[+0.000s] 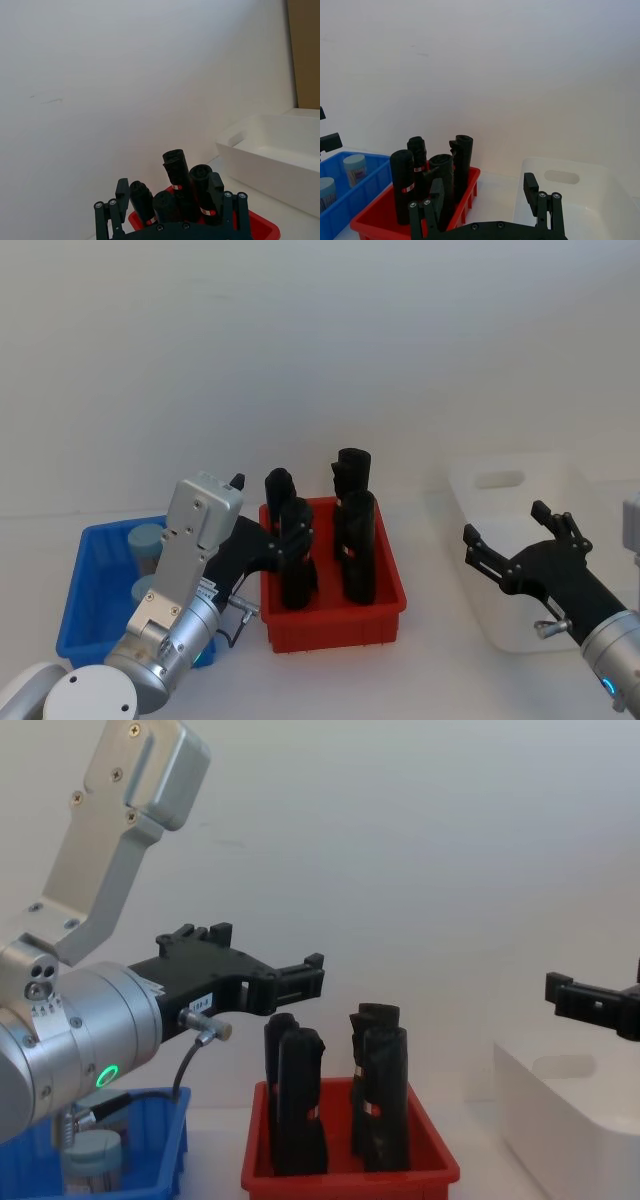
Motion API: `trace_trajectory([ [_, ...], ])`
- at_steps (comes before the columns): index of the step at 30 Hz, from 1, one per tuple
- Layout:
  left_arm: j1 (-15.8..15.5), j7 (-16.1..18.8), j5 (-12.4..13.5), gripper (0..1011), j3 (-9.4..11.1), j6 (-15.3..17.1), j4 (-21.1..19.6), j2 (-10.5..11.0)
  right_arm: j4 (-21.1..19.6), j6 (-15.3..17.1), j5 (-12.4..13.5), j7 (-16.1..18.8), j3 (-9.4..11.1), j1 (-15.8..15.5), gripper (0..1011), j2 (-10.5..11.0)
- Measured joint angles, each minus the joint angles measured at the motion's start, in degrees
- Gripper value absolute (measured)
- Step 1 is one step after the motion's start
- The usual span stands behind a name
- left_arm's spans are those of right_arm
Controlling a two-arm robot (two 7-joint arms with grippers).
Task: Pick the cotton swabs from the blue box and place them into the white box.
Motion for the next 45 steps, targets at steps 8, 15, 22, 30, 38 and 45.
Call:
trace_trajectory([
  [8, 0.00, 0.00, 0.00, 1004, 0.00, 0.00, 0.00, 0.00, 0.00, 0.00, 0.00, 0.00, 0.00, 0.00, 1002, 0.00],
  [15, 0.00, 0.00, 0.00, 1004, 0.00, 0.00, 0.00, 0.00, 0.00, 0.00, 0.00, 0.00, 0.00, 0.00, 1002, 0.00],
  [22, 0.00, 0.00, 0.00, 1004, 0.00, 0.00, 0.00, 0.00, 0.00, 0.00, 0.00, 0.00, 0.00, 0.00, 1002, 0.00],
  [30, 0.00, 0.00, 0.00, 1004, 0.00, 0.00, 0.00, 0.00, 0.00, 0.00, 0.00, 0.00, 0.00, 0.00, 1002, 0.00],
  [38, 0.00, 0.00, 0.00, 1004, 0.00, 0.00, 0.00, 0.00, 0.00, 0.00, 0.00, 0.00, 0.00, 0.00, 1002, 0.00],
  [45, 0.00, 0.00, 0.00, 1004, 0.00, 0.00, 0.00, 0.00, 0.00, 0.00, 0.00, 0.00, 0.00, 0.00, 1002, 0.00],
])
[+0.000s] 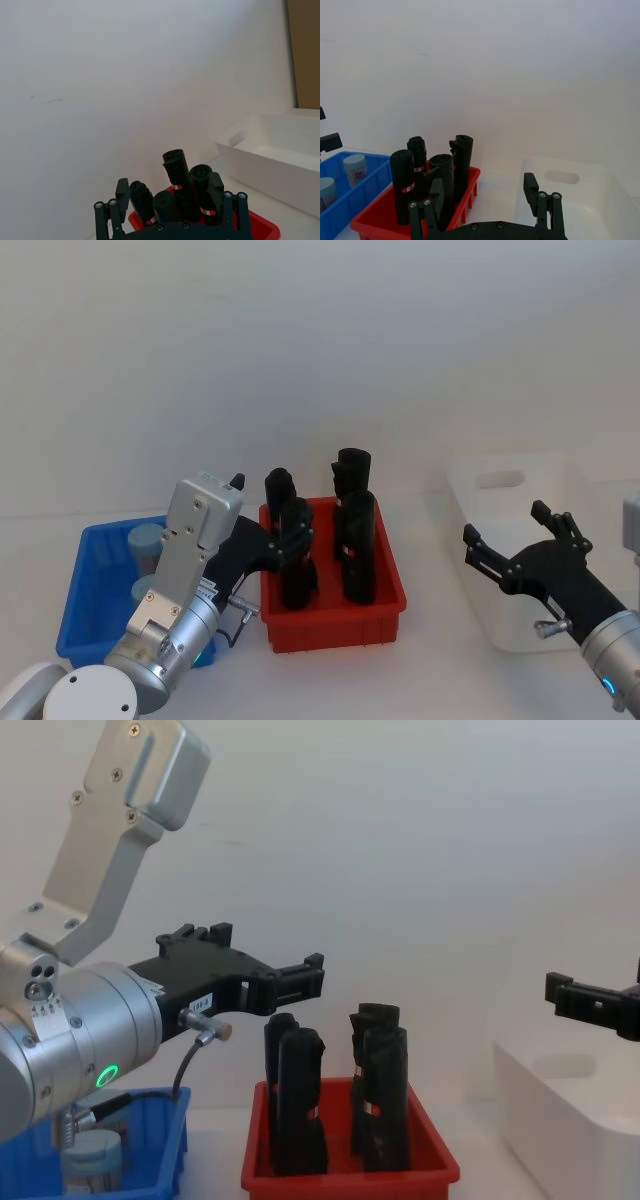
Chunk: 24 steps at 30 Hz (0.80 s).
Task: Pick the cotton swabs from the blue box and place them into the white box.
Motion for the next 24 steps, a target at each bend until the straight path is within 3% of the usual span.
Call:
trace_trajectory([
  [24, -0.10, -0.08, -0.09, 1004, -0.16, 0.21, 0.15, -0.01, 0.00, 0.00, 0.00, 0.00, 0.00, 0.00, 1002, 0.00],
])
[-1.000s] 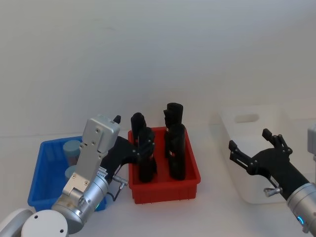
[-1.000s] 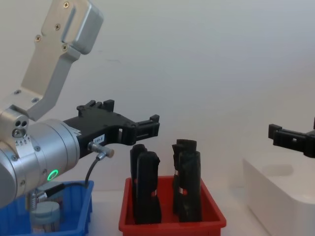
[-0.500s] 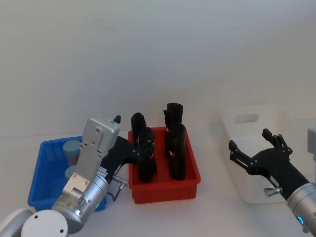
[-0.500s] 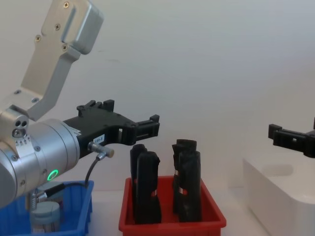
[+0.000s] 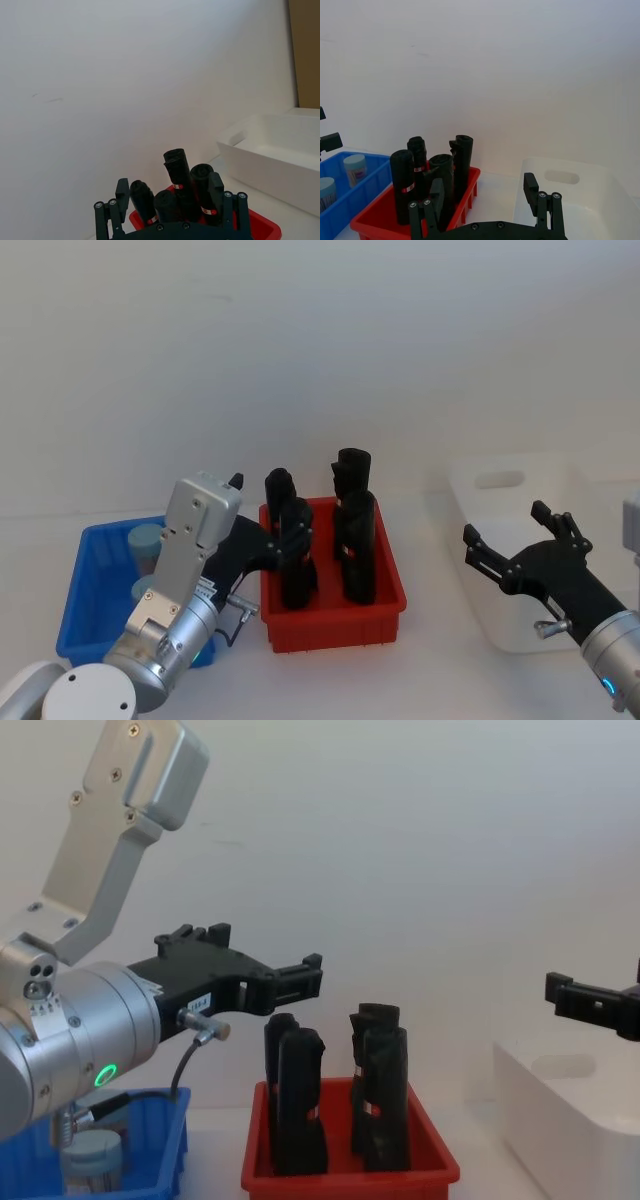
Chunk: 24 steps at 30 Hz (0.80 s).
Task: Pick the cotton swabs from the blue box and place them into the white box.
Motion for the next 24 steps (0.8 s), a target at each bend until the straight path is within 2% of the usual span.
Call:
trace_trajectory([
  [13, -1.57, -0.98, -1.64, 1004, -1.57, 2.45, 2.45, -0.07, 0.00, 0.00, 0.00, 0.00, 0.00, 0.00, 1002, 0.00],
  [24, -3.56, -1.56, -4.24, 1004, -3.61, 6.27, 6.47, -0.11, 0.00, 0.00, 0.00, 0.00, 0.00, 0.00, 1002, 0.00],
])
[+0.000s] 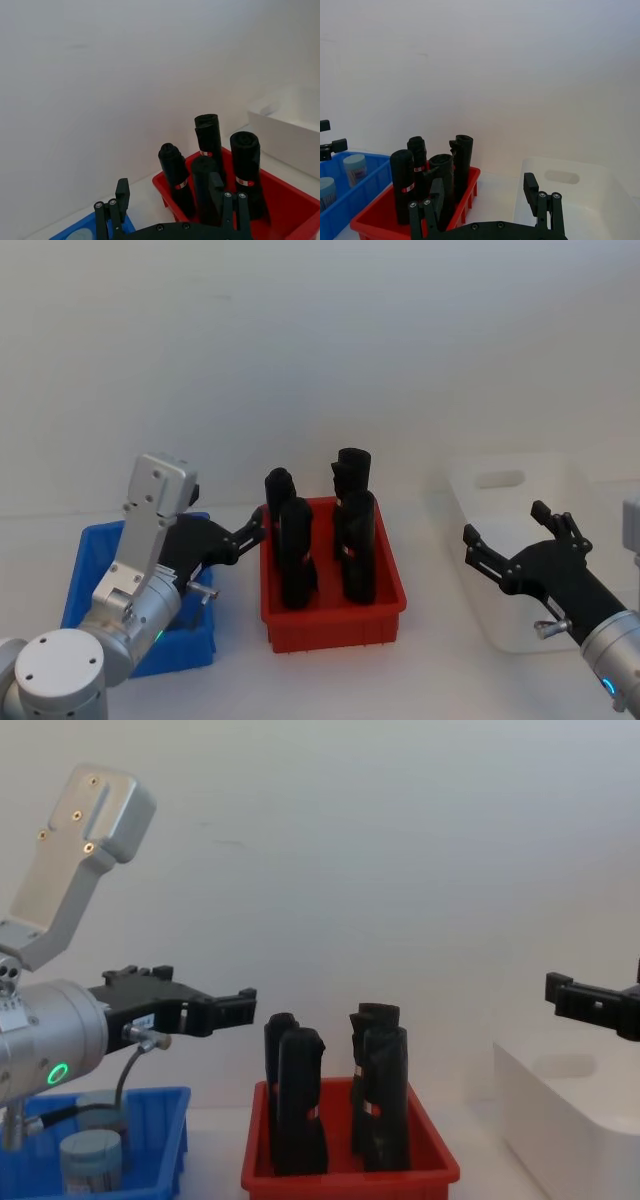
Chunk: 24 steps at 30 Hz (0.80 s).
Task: Pick the cotton swabs from the blue box and place them into the white box.
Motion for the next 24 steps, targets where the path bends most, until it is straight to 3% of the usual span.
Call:
trace_trajectory([
  [11, -1.39, 1.50, -3.46, 1004, -2.01, 4.70, 3.80, 0.07, 0.00, 0.00, 0.00, 0.00, 0.00, 0.00, 1002, 0.00],
  [24, -2.12, 4.37, -8.38, 1004, -3.92, 7.83, 7.80, -0.11, 0.00, 0.00, 0.00, 0.00, 0.00, 0.00, 1002, 0.00],
])
